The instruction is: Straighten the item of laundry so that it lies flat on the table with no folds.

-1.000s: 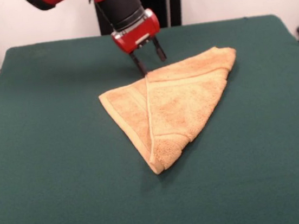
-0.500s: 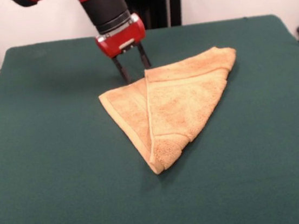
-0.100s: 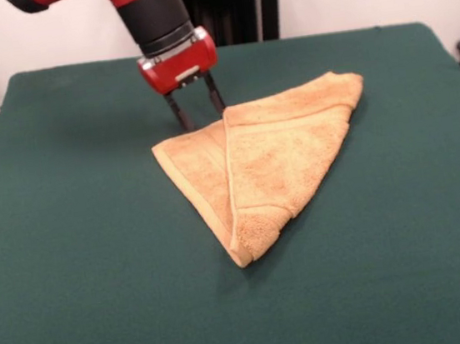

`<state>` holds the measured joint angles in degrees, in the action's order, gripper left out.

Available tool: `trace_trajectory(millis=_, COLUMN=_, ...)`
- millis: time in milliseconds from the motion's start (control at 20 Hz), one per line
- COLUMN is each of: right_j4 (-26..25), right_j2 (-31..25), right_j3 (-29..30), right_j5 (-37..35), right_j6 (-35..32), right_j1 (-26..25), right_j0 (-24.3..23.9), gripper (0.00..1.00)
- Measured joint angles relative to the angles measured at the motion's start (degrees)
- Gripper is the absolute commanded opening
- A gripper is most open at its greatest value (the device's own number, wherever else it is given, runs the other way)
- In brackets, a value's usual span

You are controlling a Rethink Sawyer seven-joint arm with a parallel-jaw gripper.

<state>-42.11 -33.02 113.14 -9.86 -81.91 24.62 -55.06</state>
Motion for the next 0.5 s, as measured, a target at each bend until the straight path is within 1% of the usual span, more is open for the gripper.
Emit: trace_trajectory(millis=500, right_j4=-2.3, right_j2=0.0, right_j3=-0.8, right_j5=0.0, right_j6=0.0, right_j1=-0.5, right_j0=1.8, gripper=1.00)
